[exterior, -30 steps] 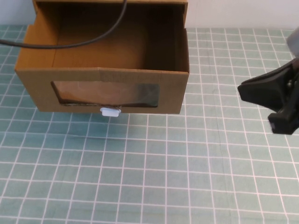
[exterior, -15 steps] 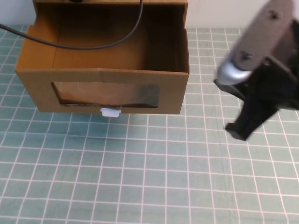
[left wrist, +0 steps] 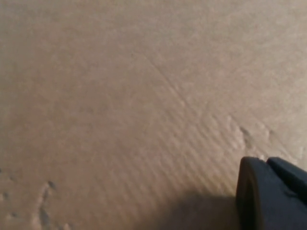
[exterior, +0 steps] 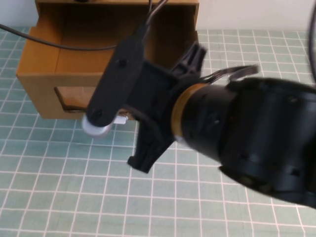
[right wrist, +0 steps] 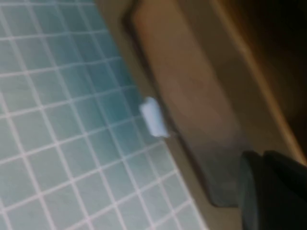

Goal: Close the shoe box
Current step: Close the shoe box with your right arm

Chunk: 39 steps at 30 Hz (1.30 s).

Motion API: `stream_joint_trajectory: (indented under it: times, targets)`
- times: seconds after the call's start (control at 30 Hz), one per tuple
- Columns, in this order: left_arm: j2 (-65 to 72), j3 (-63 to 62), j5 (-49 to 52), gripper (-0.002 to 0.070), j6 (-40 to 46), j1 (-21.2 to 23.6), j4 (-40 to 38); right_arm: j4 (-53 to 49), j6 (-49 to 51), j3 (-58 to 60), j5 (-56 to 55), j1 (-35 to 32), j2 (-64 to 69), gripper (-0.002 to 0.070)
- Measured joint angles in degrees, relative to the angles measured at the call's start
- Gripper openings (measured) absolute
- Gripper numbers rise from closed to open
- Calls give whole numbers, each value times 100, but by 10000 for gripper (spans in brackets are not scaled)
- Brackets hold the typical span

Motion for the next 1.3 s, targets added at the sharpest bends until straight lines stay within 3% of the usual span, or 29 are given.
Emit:
stream_joint_trajectory:
  times: [0.27, 0.73, 0.93, 1.3]
  targets:
    - [10, -9, 195, -5, -51, 0, -377, 274, 95, 0, -450, -3, 436, -13]
    - [10, -9, 385, -5, -63, 10, -486, -3263, 2939, 0, -878, -264, 1381, -13]
    - [10, -9, 581, -5, -63, 10, -546, -3823, 3753, 0, -1130, -710, 1526, -13]
    - [30, -9, 566, -5, 48, 10, -740, -3974, 4227, -412, -2111, -1531, 1763, -13]
